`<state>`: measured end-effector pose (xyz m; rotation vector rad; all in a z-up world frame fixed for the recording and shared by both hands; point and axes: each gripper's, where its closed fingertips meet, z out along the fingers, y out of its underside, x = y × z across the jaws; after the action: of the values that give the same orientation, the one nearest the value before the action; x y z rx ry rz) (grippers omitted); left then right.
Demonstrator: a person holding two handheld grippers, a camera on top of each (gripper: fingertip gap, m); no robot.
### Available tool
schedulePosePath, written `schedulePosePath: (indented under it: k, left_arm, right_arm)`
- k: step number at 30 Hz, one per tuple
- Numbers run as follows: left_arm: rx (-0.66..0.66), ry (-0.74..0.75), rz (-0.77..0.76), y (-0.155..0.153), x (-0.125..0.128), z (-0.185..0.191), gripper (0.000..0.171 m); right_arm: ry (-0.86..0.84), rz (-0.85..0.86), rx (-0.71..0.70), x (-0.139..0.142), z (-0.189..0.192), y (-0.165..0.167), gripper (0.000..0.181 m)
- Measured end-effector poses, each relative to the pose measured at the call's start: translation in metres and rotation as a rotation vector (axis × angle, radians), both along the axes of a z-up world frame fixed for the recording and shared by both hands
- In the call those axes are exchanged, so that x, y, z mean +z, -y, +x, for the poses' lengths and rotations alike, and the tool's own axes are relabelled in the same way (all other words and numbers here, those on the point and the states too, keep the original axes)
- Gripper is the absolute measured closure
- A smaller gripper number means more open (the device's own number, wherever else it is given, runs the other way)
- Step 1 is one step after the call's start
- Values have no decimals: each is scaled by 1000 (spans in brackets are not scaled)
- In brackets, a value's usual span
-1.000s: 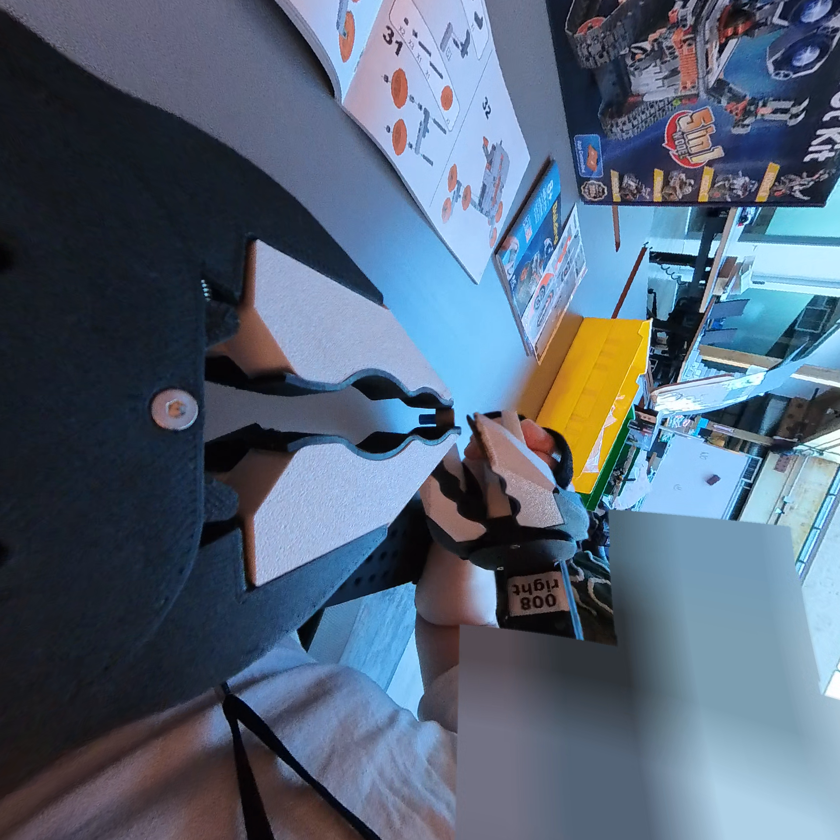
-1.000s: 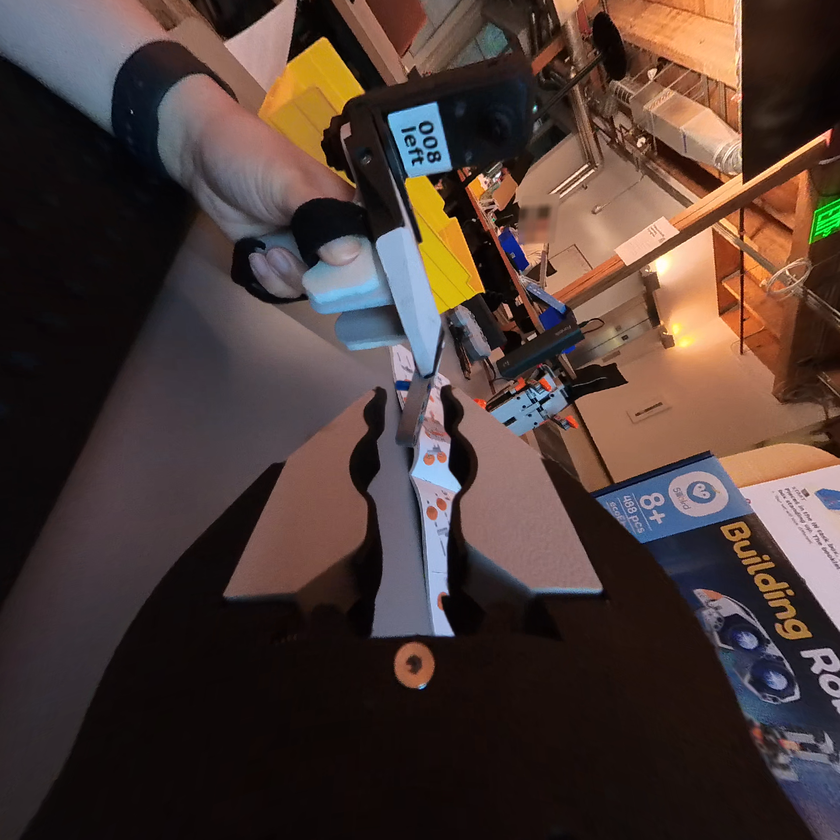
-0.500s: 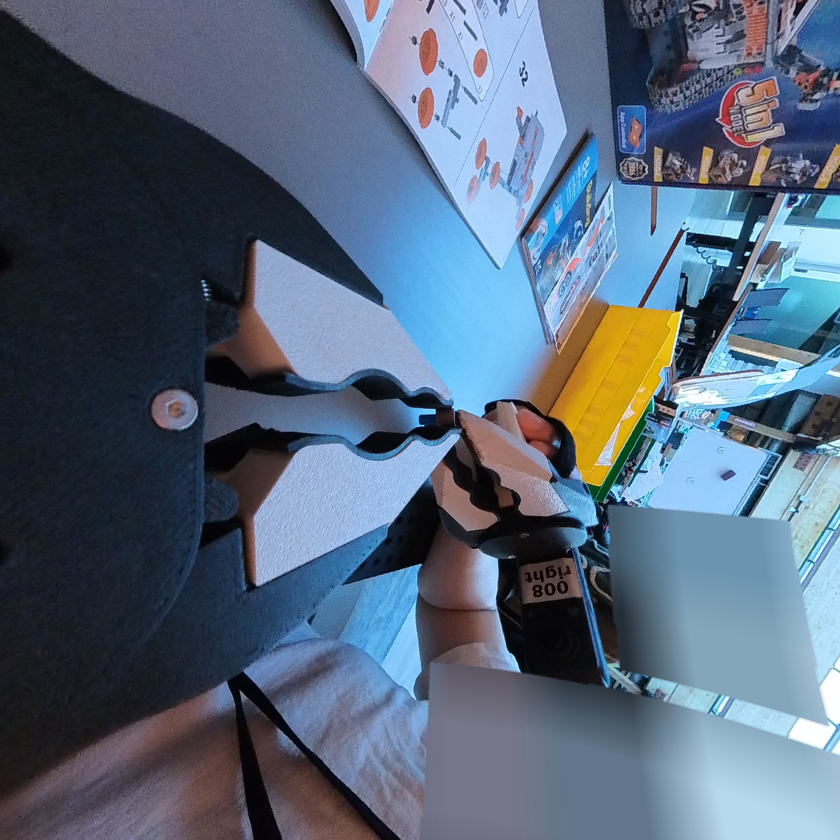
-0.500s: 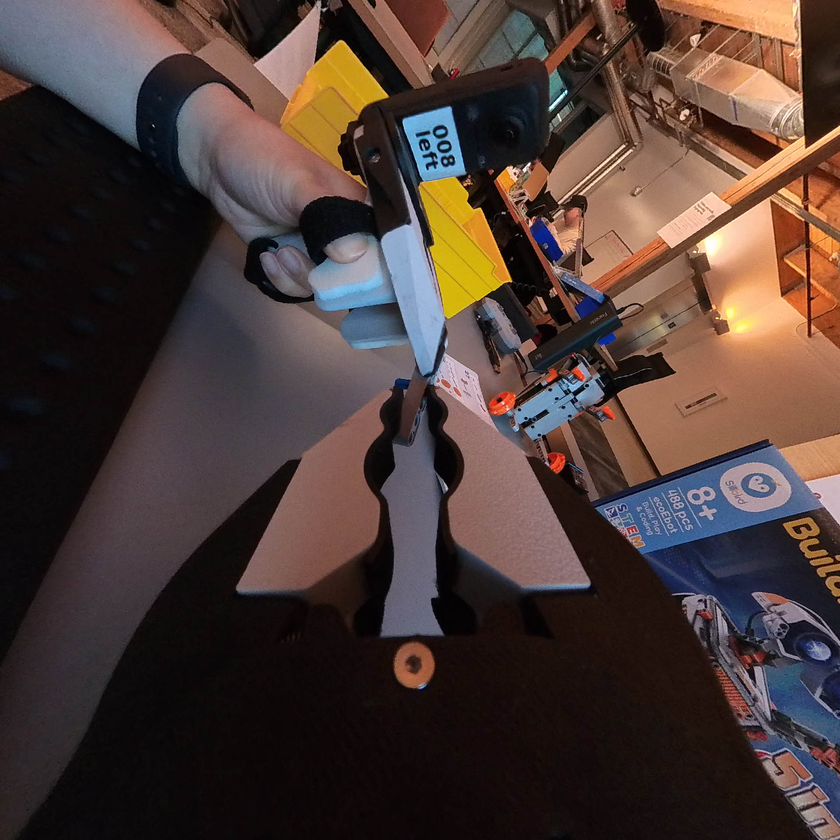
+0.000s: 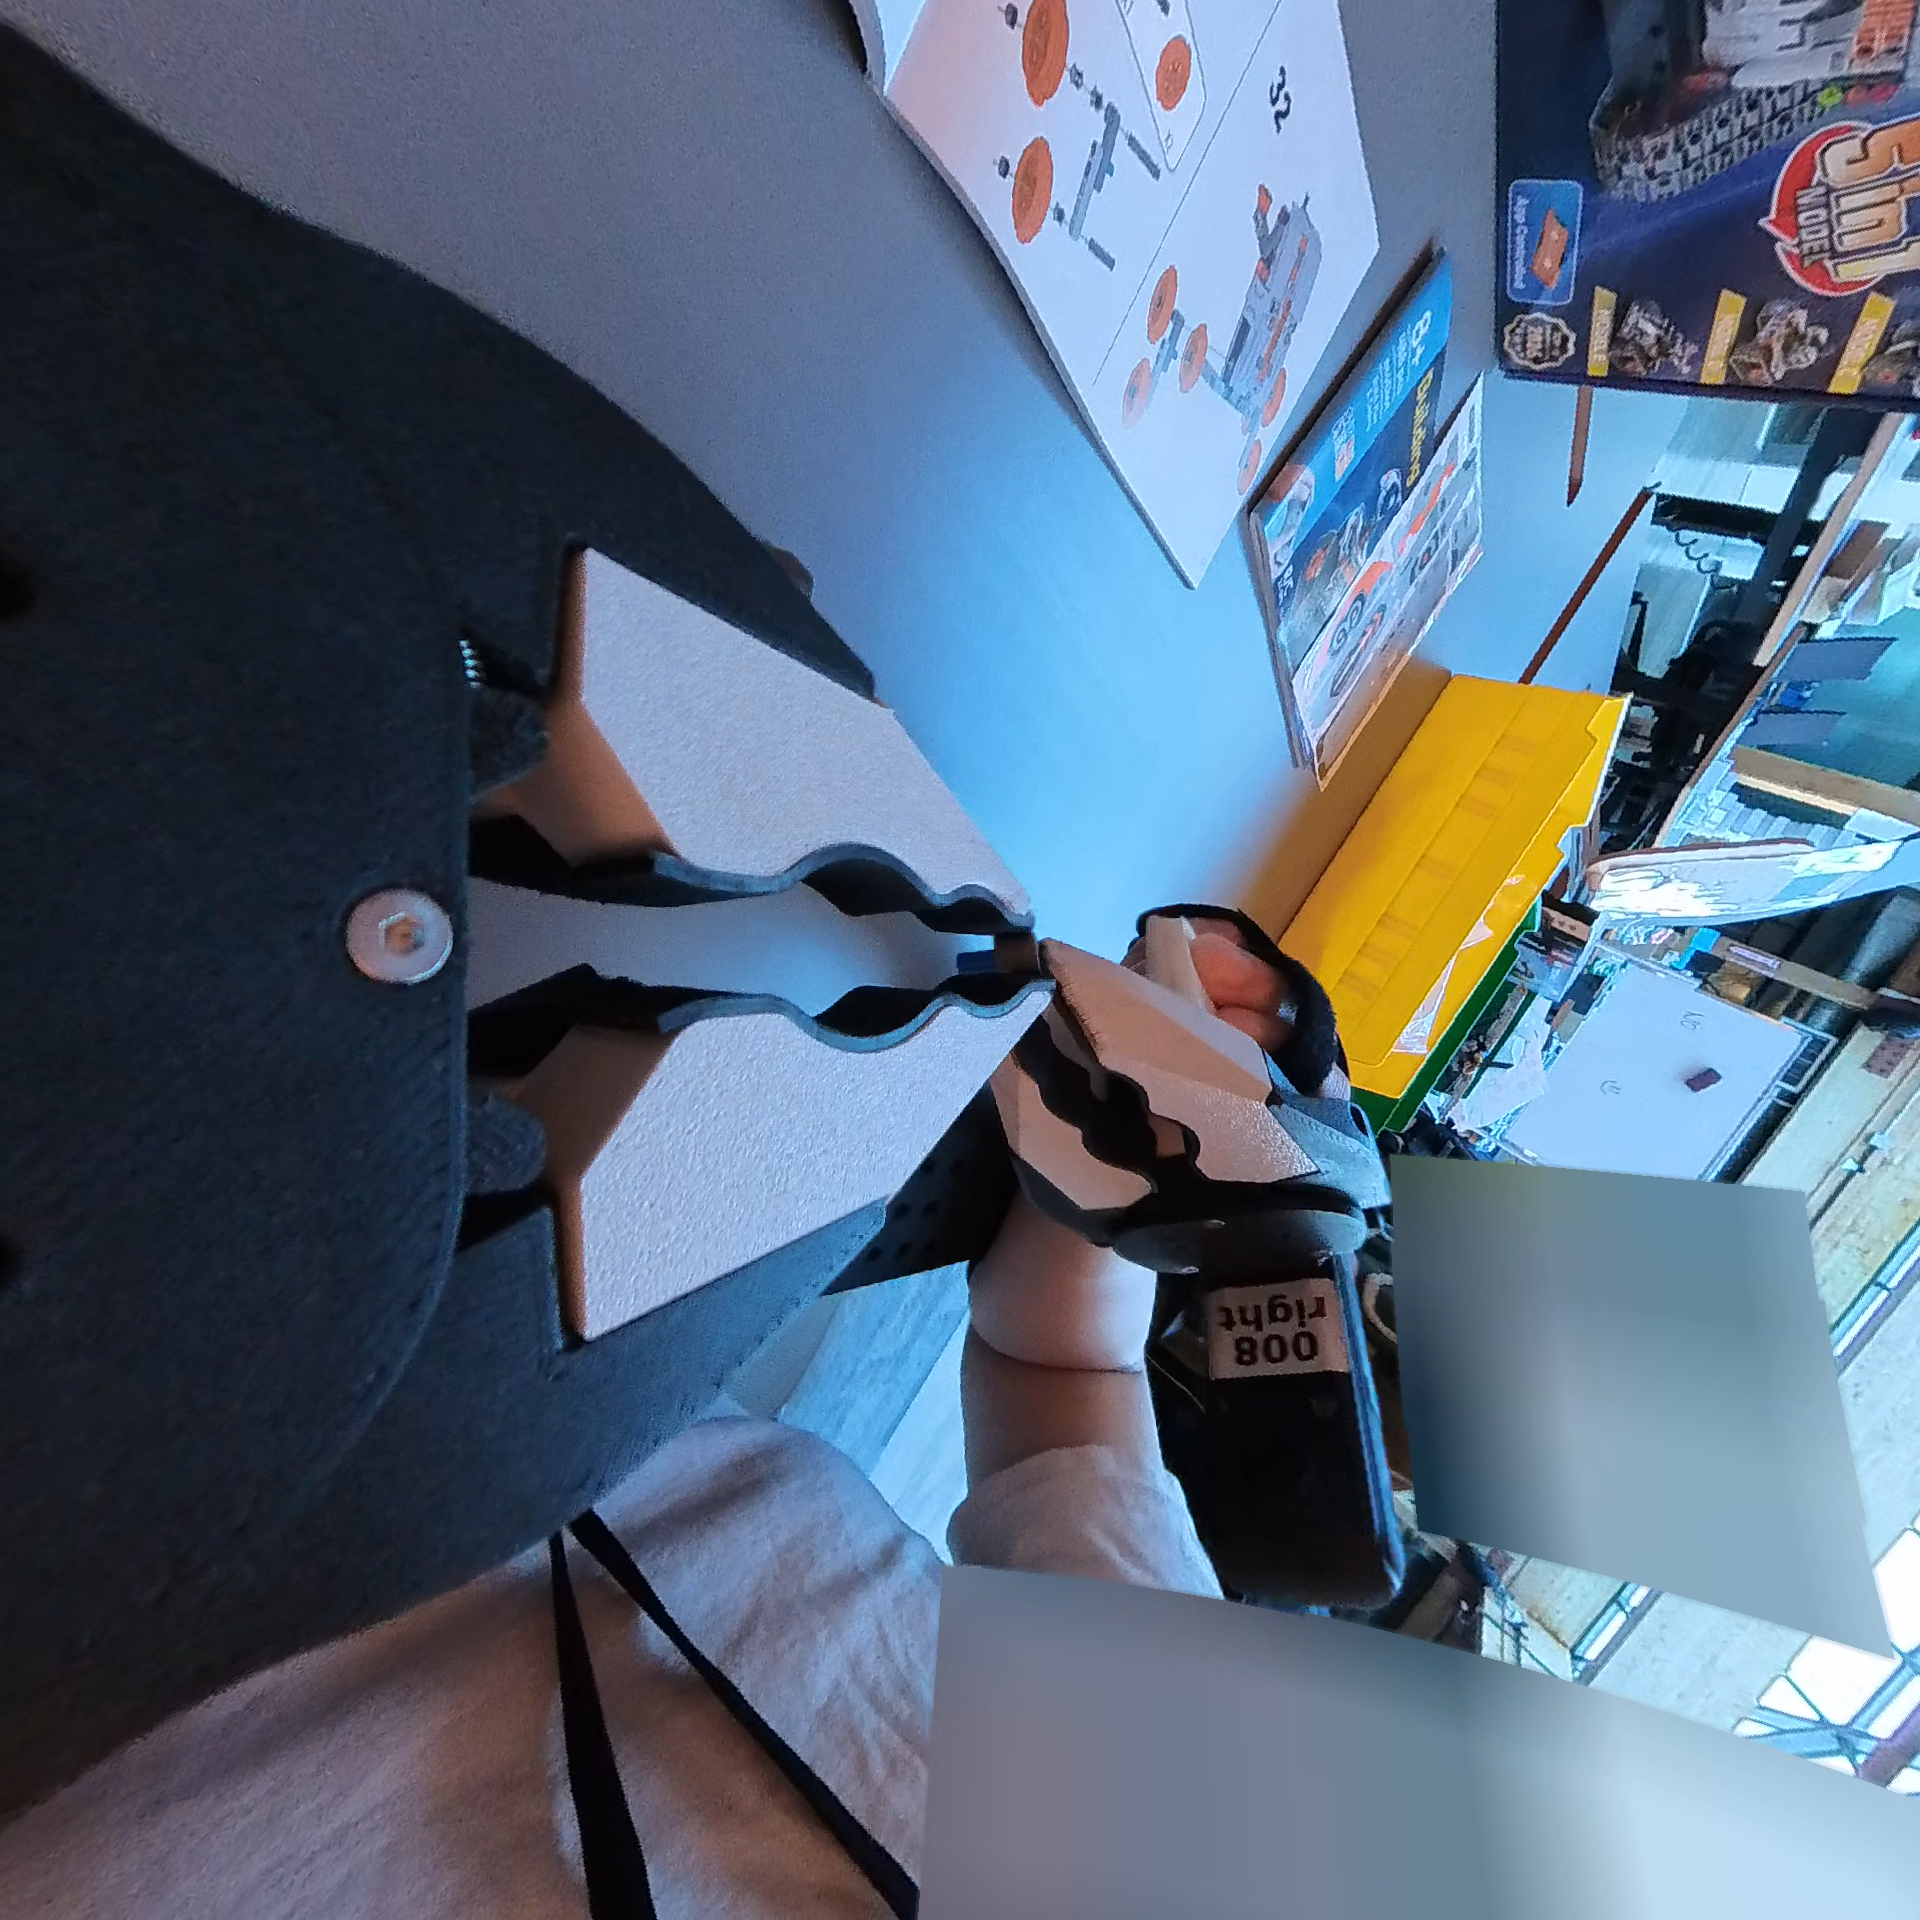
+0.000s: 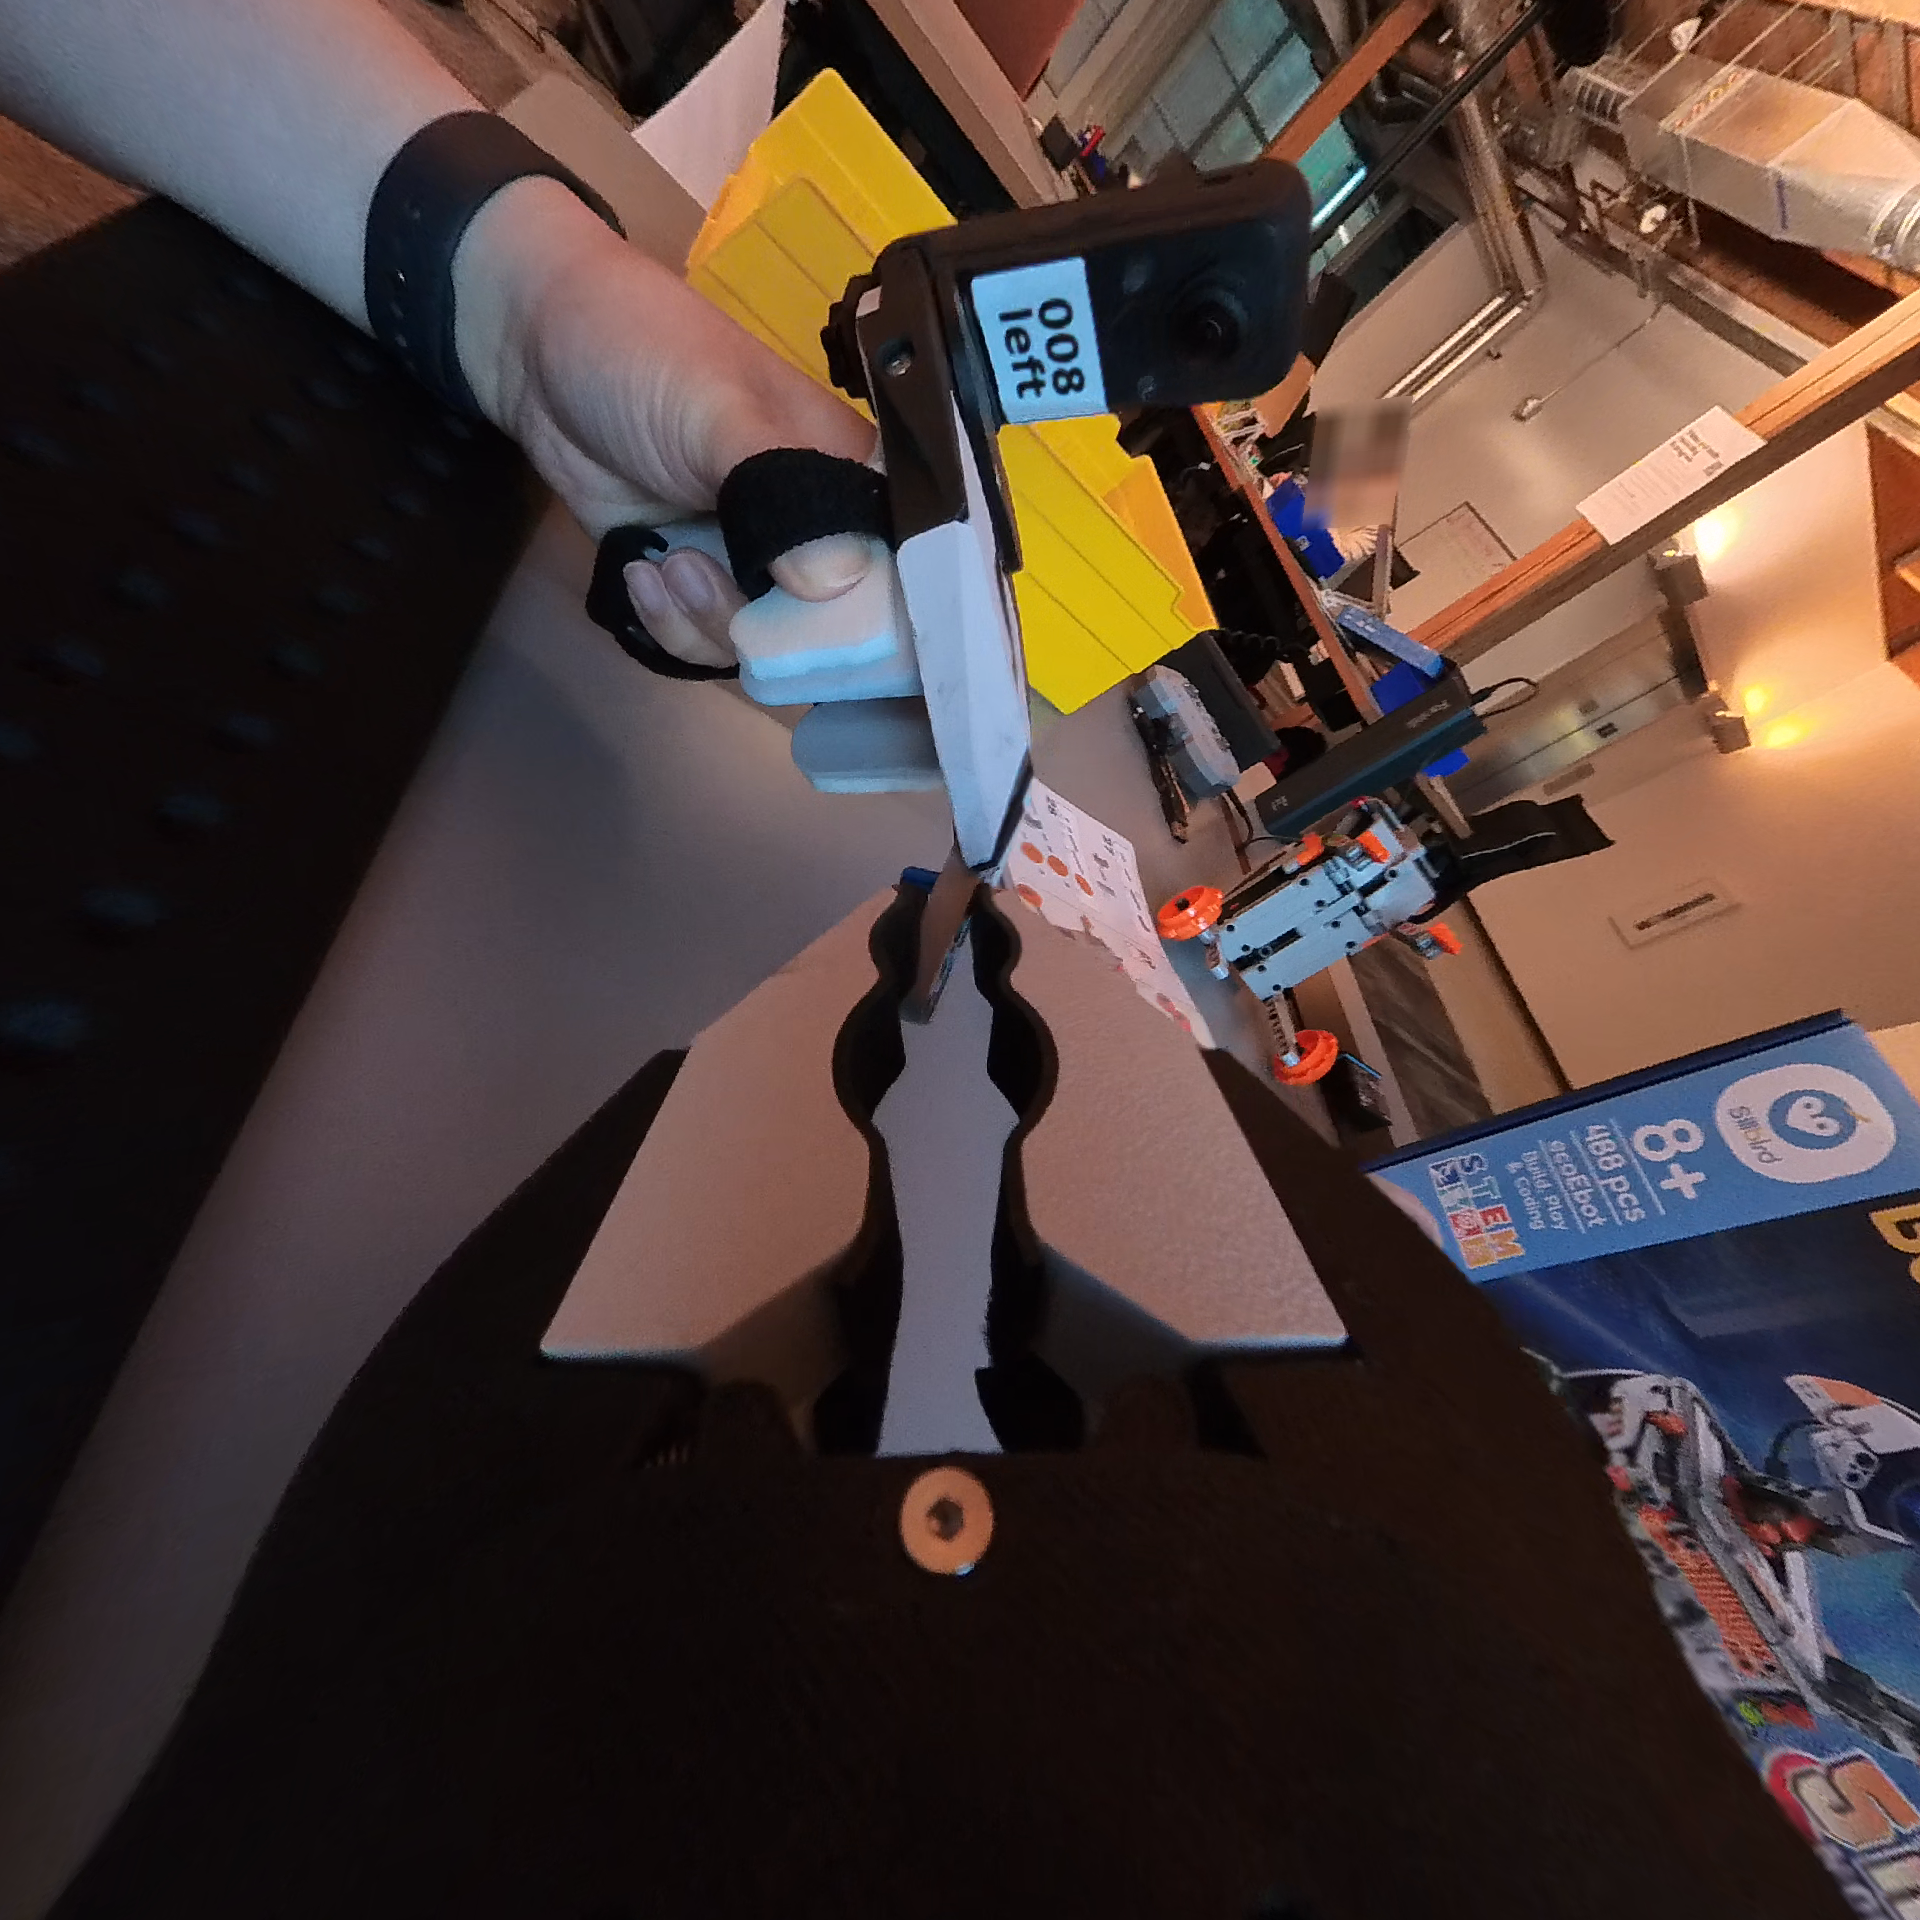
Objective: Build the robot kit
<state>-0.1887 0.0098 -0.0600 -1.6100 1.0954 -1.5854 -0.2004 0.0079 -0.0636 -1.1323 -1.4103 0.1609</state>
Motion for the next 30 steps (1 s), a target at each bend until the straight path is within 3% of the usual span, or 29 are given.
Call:
schedulePosePath:
  k: [5,9,12,14,16,19,21,22,30]
  left_arm:
    - [-1,-29,-12,0,-6,0,168]
    - [-3,-1,-33,-2,-1,-1,168]
    - [-26,31,-68,-5,6,-3,168]
    - [-53,39,-53,-3,10,-5,168]
    - [-60,40,-26,-3,12,-7,168]
    - [-87,-21,38,-1,8,-3,168]
    - [-103,-59,77,0,7,1,168]
    - [-114,-79,87,1,6,3,167]
    - [-137,-99,78,-6,14,21,168]
  right_arm:
    - [35,-12,4,-6,0,0,173]
    - [-37,-39,8,-1,-2,-2,172]
    - [-189,-206,71,12,1,1,149]
    - [-313,-300,141,28,8,7,154]
    - [-395,-552,147,22,14,0,161]
    - [-470,-910,222,11,9,0,155]
    - [-454,-935,220,5,9,-2,157]
    - [-427,-913,232,5,9,1,175]
    - [-448,-968,161,6,22,-8,175]
